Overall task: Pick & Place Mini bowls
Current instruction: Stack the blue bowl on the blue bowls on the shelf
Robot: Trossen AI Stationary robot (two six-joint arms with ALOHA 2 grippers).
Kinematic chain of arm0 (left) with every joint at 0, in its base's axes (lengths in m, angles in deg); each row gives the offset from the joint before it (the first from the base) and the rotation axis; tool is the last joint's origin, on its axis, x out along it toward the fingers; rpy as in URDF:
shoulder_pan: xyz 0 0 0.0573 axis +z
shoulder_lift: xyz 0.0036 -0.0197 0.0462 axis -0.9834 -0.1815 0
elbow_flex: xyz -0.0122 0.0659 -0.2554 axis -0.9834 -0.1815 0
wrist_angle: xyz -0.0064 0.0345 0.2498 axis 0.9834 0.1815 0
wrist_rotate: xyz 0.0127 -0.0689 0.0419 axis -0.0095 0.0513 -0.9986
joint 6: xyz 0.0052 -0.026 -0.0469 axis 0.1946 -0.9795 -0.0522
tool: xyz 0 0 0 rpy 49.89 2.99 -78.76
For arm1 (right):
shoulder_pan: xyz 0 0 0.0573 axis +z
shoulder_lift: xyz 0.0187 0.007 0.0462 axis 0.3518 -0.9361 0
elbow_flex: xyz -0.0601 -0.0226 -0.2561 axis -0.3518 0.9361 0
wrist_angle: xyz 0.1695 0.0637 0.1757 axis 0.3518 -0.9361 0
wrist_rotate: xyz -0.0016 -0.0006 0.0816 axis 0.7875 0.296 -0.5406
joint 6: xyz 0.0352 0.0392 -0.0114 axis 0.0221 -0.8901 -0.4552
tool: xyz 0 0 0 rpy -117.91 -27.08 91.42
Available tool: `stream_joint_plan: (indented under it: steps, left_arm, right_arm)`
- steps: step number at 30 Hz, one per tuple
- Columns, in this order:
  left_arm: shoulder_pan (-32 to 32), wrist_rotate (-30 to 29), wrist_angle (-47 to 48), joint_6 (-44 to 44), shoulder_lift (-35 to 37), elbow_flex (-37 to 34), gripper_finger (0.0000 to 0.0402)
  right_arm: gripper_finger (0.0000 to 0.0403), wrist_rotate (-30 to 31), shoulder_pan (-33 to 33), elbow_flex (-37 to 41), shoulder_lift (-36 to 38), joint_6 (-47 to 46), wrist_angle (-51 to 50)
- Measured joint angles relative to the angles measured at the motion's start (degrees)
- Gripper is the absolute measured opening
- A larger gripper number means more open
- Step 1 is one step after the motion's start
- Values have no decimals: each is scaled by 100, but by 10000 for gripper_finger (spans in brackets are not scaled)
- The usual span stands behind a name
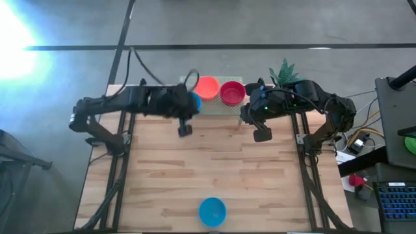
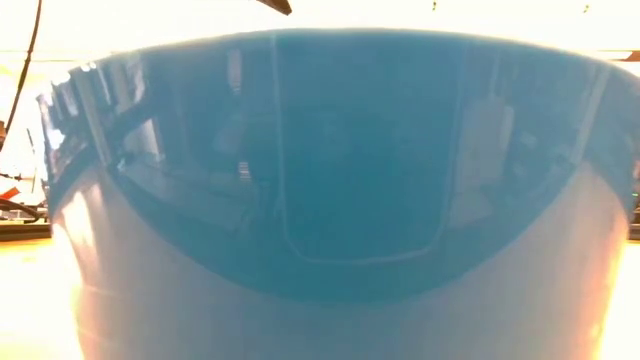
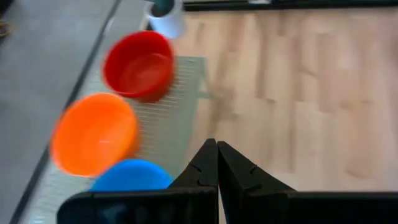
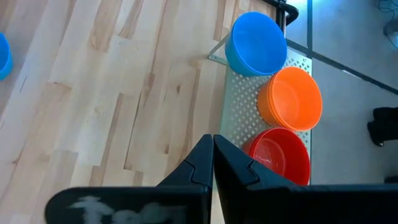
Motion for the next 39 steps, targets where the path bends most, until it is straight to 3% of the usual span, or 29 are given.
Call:
stream_joint_plan:
  steps: [6, 13, 18, 24, 29, 39]
  left_arm:
    - [-775, -393, -3, -498, 290, -565, 0]
    - [-1341, -352, -34, -531, 359, -1082, 0]
    - [-1697, 42, -169, -42, 356, -1529, 0]
    - [-2118, 768, -964, 831, 347, -2099, 0]
    - [-2258, 771, -1770, 995, 337, -2542, 0]
    - [-2277, 772, -2401, 956, 282, -3007, 0]
  right_arm:
    - [8, 2, 0, 0, 4, 8, 1]
    - [8, 0, 0, 2, 9, -3, 1]
    - [8, -2, 0, 2, 9, -4, 0]
    - [8, 0, 0, 2, 11, -3, 1]
    - [8, -2, 0, 3, 11, -3, 1]
    - [8, -7, 0, 4, 11, -3, -1]
